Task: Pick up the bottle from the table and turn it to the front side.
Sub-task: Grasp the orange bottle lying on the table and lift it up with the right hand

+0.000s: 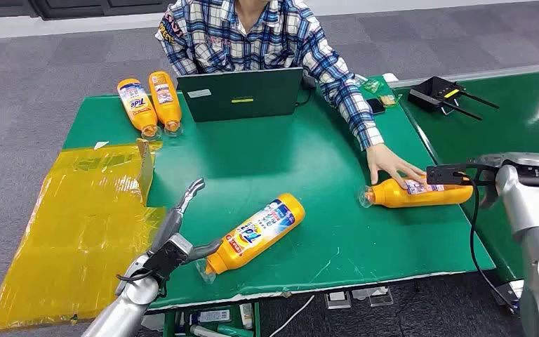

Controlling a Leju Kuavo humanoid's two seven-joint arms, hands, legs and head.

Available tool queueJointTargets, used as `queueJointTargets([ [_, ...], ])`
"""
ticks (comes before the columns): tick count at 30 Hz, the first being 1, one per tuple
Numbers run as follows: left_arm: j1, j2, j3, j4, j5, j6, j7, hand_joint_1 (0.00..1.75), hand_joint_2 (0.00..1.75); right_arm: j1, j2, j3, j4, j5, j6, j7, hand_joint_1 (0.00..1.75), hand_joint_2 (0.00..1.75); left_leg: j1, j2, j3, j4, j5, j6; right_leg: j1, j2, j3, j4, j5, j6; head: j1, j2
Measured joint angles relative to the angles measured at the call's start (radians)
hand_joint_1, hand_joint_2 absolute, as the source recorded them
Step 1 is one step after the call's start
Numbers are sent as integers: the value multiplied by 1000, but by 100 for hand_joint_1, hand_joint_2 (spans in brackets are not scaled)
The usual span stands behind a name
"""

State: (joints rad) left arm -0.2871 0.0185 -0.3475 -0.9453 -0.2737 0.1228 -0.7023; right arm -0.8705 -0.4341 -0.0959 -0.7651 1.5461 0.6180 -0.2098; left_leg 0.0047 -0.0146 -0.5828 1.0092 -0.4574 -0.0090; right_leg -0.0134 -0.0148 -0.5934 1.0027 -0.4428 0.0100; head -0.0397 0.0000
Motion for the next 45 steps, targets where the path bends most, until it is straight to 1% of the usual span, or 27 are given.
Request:
queueJointTargets([
  [4, -3, -2, 0, 0, 3, 0, 0, 0, 175, -24, 10, 39, -37, 0, 0, 8, 0, 175, 0, 0, 0, 0, 0, 0, 0, 0, 0, 0, 0, 0, 0, 0],
  [8, -8, -4, 0, 1, 6, 3, 0, 0, 175, -55, 26, 78, -66, 0, 0, -8, 0, 175, 0, -1, 0, 0, 0, 0, 0, -1, 0, 0, 0, 0, 0, 0],
  [15, -12, -7, 0, 3, 27, 16, 0, 0, 175, -125, 68, 159, -52, -9, 0, -16, 0, 175, 0, -1, 0, 0, 1, 0, 1, -1, 0, 0, 0, 0, 0, 0],
  [17, -11, -7, 0, 3, 34, 20, 0, 0, 175, -128, 76, 176, -41, -41, 0, -14, 0, 175, 1, -1, 0, 0, 1, 0, 1, -1, 0, 0, 0, 0, 0, 0],
  [20, -9, -6, 0, 2, 39, 25, 0, 0, 175, -130, 78, 225, -16, -118, 0, 2, 0, 175, 0, -1, 0, 0, 1, 0, 1, -1, 0, 0, 0, 0, 0, 0],
  [23, -7, -5, 0, 1, 38, 23, 0, 0, 175, -132, 80, 258, 18, -139, 0, -6, 0, 175, 0, -1, 0, 0, 1, 0, 0, -1, 0, 0, 0, 0, 0, 0],
  [26, -3, -4, 0, -3, 28, 18, 0, 0, 175, -138, 86, 264, 69, -106, 0, -43, 0, 175, 0, -1, 0, 0, 1, 0, 0, -1, 0, 0, 0, 0, 0, 0],
  [30, -2, -4, 0, -3, 27, 17, 0, 0, 175, -142, 100, 263, 144, -80, 0, -66, 0, 175, 0, -1, 0, 0, 1, 0, 0, -1, 0, 0, 0, 0, 0, 0],
  [41, -1, -1, 0, -3, 27, 18, 0, 0, 175, -142, 118, 258, 218, -82, 0, -70, 0, 175, 0, -1, 0, 0, 1, 0, 1, -1, 0, 0, 0, 0, 0, 0],
  [45, 0, 0, 0, -3, 32, 21, 0, 0, 175, -139, 123, 258, 240, -107, 0, -75, 0, 175, 0, -1, 0, 0, 1, 0, 0, -1, 0, 0, 0, 0, 0, 0],
])
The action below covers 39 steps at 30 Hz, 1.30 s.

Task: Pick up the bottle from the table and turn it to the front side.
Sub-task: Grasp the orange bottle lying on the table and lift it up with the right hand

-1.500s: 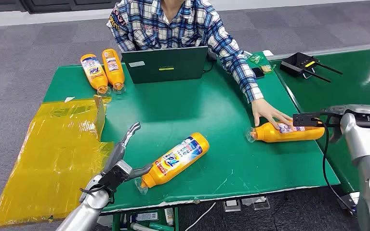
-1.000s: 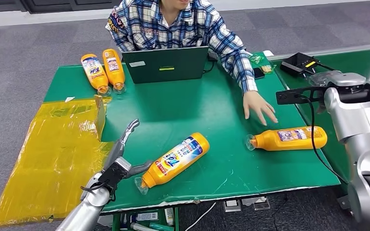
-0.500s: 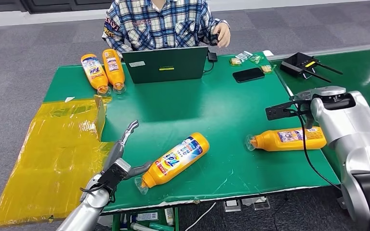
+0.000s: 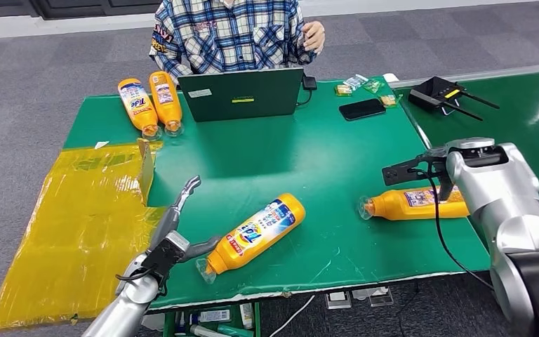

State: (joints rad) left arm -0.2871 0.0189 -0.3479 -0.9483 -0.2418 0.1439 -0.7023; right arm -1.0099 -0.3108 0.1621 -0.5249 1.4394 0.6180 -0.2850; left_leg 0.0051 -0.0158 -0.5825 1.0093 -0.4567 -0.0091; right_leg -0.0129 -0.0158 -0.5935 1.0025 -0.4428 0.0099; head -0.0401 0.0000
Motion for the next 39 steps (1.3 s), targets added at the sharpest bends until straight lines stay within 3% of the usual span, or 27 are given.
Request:
queueJointTargets([
  [10, 6, 1, 0, -2, -3, 2, 0, 0, 175, 36, 5, -10, 27, -31, 0, 6, 0, 175, 0, 0, 0, 0, 0, 0, 0, 0, 0, 0, 0, 0, 0, 0],
  [21, 16, 6, 0, -6, -20, -13, 0, 0, 175, 201, 2, -123, -5, -49, 0, 11, 0, 175, 0, -1, 0, 0, -1, 0, 0, 0, 0, -1, -1, 0, 0, 0],
  [30, 15, 4, 0, -5, -20, -9, 0, 0, 175, 229, 2, -163, -22, -40, -1, 7, 0, 175, 0, 0, 2, 0, -1, 0, 1, 1, 2, -1, -1, 0, 0, 0],
  [31, 15, 4, 0, -5, -20, -9, 0, 0, 175, 230, 2, -165, -22, -40, -1, 7, 17, 175, 0, 0, 2, 0, -1, 0, 1, 1, 2, -1, -1, 0, 0, 0],
  [34, 16, 3, 0, -5, -26, -8, 0, 0, 175, 232, 3, -177, -23, -32, -2, 8, 147, 175, 0, 0, 2, 0, -1, 0, 0, 1, 2, -1, -1, 0, 0, 0],
  [35, 17, 3, 0, -5, -30, -8, 0, 0, 175, 233, 4, -184, -23, -28, -11, 9, 175, 175, 0, 0, 3, 0, -1, 0, 1, 1, 2, -1, -1, 0, 0, 0],
  [39, 22, 3, 0, -6, -40, -9, 0, 0, 175, 250, 11, -219, -23, -19, -127, 12, 175, 175, 1, 0, 3, 0, -1, 0, 1, 0, 3, -1, -1, 0, 0, 0],
])
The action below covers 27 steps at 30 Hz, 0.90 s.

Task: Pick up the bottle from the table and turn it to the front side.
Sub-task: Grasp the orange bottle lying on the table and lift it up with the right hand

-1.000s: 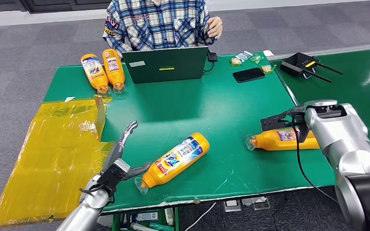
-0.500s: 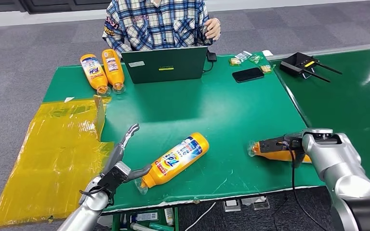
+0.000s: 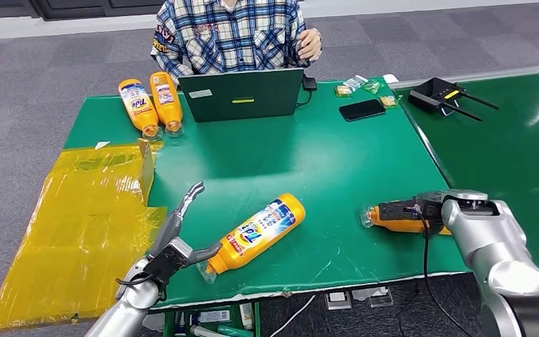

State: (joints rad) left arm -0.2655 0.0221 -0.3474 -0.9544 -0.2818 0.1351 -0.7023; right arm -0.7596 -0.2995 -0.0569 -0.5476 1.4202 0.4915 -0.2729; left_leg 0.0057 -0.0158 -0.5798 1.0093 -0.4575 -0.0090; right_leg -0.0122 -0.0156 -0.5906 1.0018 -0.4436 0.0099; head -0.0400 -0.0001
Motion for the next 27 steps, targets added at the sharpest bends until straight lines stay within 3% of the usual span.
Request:
queueJointTargets([
  [4, 1, 0, 2, 0, -8, -2, 0, 0, 175, 22, 7, -27, -2, 13, -106, -1, 175, 175, 0, 0, 0, 0, 0, 0, 0, 0, 0, 0, 0, 0, 0, 0],
  [9, 1, -4, 12, 0, -25, -9, 0, 0, 175, 58, 17, -77, -60, 76, -116, 12, 175, 175, 0, 0, 0, 0, 0, 0, 0, 0, 0, 0, 0, 0, 0, 0],
  [13, 5, -11, 28, -2, -40, -14, 0, 0, 175, 88, 28, -112, -132, 103, -69, 16, 175, 175, 0, 0, 0, 0, 0, 0, 0, 0, 0, 0, 0, 0, 0, 0],
  [16, 8, -16, 41, -3, -54, -19, 0, 0, 175, 110, 41, -139, -211, 88, 55, -9, 175, 175, 0, 0, -1, 0, 0, 0, 0, 0, 0, 0, 0, 0, 0, 0],
  [19, 13, -24, 53, -4, -67, -26, 0, 0, 175, 145, 80, -208, -337, 33, 136, -144, 175, 175, 0, 0, -2, 0, 0, 0, 0, 1, -2, 0, 0, 0, 0, 0],
  [22, 15, -32, 65, -6, -78, -31, 0, 0, 175, 165, 140, -324, -458, -31, 138, -320, 175, 175, 0, 2, -2, 0, 0, 0, 0, 2, -4, 0, 0, 0, 0, 0],
  [27, 15, -41, 74, -5, -81, -44, 0, 0, 175, 202, 217, -414, -654, -175, 138, -422, 175, 175, 1, 2, -4, 0, 0, -1, 1, 2, -5, 1, 0, 0, 0, 0],
])
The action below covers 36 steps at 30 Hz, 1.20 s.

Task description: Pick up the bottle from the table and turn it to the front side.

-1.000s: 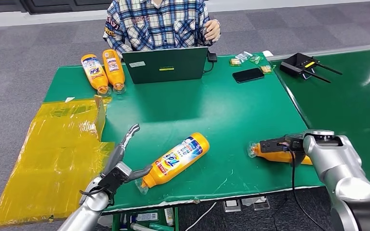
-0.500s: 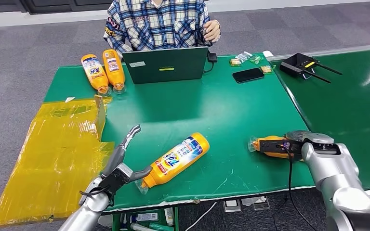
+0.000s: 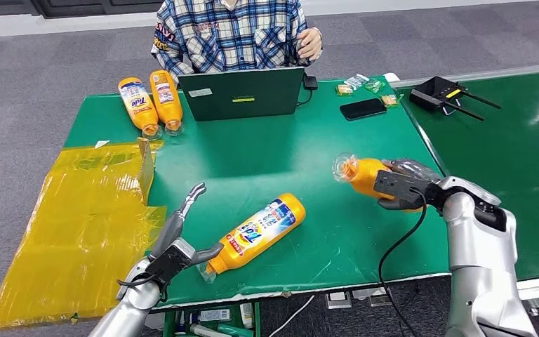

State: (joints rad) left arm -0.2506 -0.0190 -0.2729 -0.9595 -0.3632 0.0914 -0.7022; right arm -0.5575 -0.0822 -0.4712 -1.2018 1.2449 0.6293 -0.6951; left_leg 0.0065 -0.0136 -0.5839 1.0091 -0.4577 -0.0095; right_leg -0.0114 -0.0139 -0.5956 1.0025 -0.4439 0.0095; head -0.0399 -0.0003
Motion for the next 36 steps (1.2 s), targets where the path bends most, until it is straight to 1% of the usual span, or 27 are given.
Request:
queueJointTargets([
  [5, -1, 0, 1, 0, 2, -1, 0, 0, 175, 6, 10, 1, -32, -19, 0, -3, 175, 175, 0, 1, 0, 0, 0, 0, 0, 1, 0, 0, 0, 0, 0, 0],
  [6, -2, -1, 1, 1, 6, -1, 0, 0, 175, 13, 21, 7, -68, -27, 0, -5, 175, 175, 0, 3, 0, 0, 0, 0, 0, 2, -1, 0, 0, 0, 0, 0],
  [7, -5, -2, 1, 2, 13, 0, 0, 0, 175, 21, 39, 22, -135, -41, 0, -7, 175, 175, 0, 4, 0, 0, 0, 0, 0, 4, -2, 0, 0, 0, 0, 0],
  [9, -13, -5, 1, 8, 28, 4, 0, 0, 175, 39, 90, 88, -368, -95, 0, -11, 175, 175, 0, 7, 0, 0, -1, 0, 0, 7, -3, 0, 0, 0, 0, 0],
  [11, -16, -5, 1, 11, 37, 11, 0, 0, 175, 45, 117, 141, -527, -148, 0, -10, 175, 175, 0, 9, 0, 0, -1, -1, 0, 8, -4, 0, 1, 0, 0, 0],
  [15, -16, -4, 1, 12, 49, 20, 0, 0, 175, 51, 126, 165, -615, -201, 0, -8, 175, 175, 0, 10, 0, 0, -1, -1, 0, 10, -4, 0, 1, 0, 0, 0],
  [20, -15, -1, 1, 12, 68, 36, 0, 0, 175, 56, 145, 187, -679, -285, 0, -8, 175, 175, 0, 13, 0, 0, -1, -1, 0, 13, -5, 0, 1, 0, 0, 0],
  [23, -14, 0, 0, 11, 79, 47, 0, 0, 175, 63, 165, 204, -688, -339, 0, -8, 175, 175, 0, 15, 1, 0, -1, -1, 0, 14, -5, 0, 2, 0, 0, 0],
  [27, -12, 0, -2, 11, 84, 52, 0, 0, 175, 79, 196, 231, -685, -377, 0, -8, 175, 175, 0, 15, 1, 0, -1, -1, 0, 15, -5, 0, 2, -1, 0, 0],
  [32, -12, 3, -21, 11, 129, 80, 0, 0, 175, 97, 227, 271, -635, -423, 0, -7, 175, 175, 0, 16, 1, 0, -2, -1, 0, 16, -6, 0, 2, -1, 0, 0],
  [36, -13, 4, -35, 11, 126, 85, 0, 0, 175, 108, 243, 284, -568, -435, 0, -7, 175, 175, 0, 16, 1, 0, -2, -1, 0, 16, -6, 0, 2, -1, 0, 0],
])
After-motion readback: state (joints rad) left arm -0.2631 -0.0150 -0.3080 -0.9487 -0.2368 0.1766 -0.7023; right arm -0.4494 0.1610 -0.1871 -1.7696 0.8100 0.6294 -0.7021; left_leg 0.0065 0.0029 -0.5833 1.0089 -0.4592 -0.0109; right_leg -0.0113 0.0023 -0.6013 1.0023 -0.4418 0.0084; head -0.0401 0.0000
